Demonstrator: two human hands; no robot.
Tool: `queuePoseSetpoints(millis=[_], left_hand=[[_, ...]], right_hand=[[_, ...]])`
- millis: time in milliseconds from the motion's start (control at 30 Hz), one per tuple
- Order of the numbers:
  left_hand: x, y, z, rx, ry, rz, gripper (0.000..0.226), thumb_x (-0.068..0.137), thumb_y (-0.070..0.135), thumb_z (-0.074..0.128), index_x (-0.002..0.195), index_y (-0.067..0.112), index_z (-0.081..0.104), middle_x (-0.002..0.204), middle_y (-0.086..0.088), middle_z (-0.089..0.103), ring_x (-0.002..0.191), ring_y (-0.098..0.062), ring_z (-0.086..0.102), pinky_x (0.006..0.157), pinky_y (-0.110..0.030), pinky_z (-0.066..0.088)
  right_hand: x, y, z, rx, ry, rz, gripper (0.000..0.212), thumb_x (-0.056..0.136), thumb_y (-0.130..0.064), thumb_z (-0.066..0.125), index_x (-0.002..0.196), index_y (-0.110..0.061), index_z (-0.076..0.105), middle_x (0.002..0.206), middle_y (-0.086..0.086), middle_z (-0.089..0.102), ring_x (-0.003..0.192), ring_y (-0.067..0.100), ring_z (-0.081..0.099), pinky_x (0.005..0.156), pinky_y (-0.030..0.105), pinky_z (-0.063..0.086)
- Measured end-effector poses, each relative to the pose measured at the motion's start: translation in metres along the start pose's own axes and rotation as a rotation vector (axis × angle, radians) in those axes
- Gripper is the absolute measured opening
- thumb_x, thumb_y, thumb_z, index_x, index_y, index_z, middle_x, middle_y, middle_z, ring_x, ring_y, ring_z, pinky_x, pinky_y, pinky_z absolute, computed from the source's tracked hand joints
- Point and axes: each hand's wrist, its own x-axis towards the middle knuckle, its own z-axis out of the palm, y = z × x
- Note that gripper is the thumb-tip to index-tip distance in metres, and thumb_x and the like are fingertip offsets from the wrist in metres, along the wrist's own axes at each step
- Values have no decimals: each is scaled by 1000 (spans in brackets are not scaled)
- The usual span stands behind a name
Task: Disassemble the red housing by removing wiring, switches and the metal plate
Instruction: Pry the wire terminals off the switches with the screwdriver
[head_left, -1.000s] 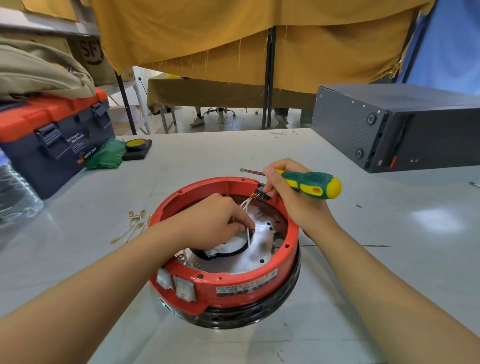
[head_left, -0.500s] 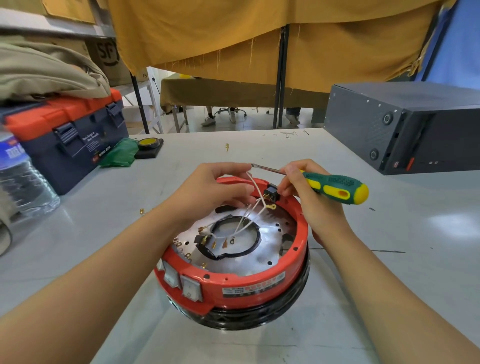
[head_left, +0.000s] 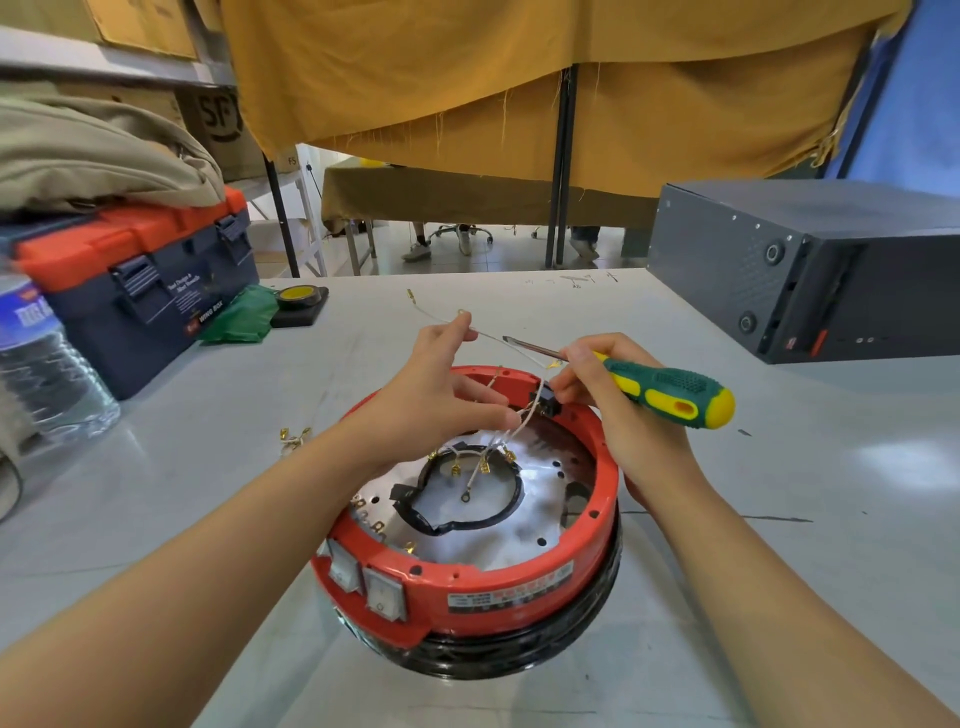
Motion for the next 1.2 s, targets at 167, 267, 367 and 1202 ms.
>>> queuePoseSetpoints(millis=[167, 267, 367, 1202], left_hand=[[3, 5, -1, -150, -2, -41, 102, 72, 12, 79, 150, 22, 13, 130, 15, 50, 91, -3, 68, 71, -7, 49], [5, 8, -1, -260, 31, -44, 100, 69, 10, 78, 149, 20, 20, 136, 10, 47, 97, -10, 69, 96, -34, 49], [4, 8, 0, -273, 26, -25, 95, 72, 8, 76, 148, 22, 22, 136, 12, 46, 100, -12, 68, 98, -37, 48], [-1, 6, -4, 206, -147, 50, 12, 76, 32, 76, 85, 27, 70, 70, -2, 64, 65, -22, 52, 65, -35, 45]], right_hand=[[0, -2, -1, 68, -54, 30, 4, 83, -25, 69, 83, -29, 69, 78, 2, 73, 74, 14, 70, 67, 19, 52], [0, -1, -2, 47, -42, 22, 7, 81, -21, 73, 84, -25, 67, 76, -1, 71, 73, 13, 70, 65, 20, 53], [1, 0, -3, 13, -28, 13, 12, 81, -16, 74, 84, -24, 65, 71, -5, 67, 69, 12, 67, 63, 20, 53], [0, -10, -1, 305, 9, 70, 15, 84, 4, 64, 85, -10, 59, 67, 0, 64, 63, 12, 66, 65, 21, 54]])
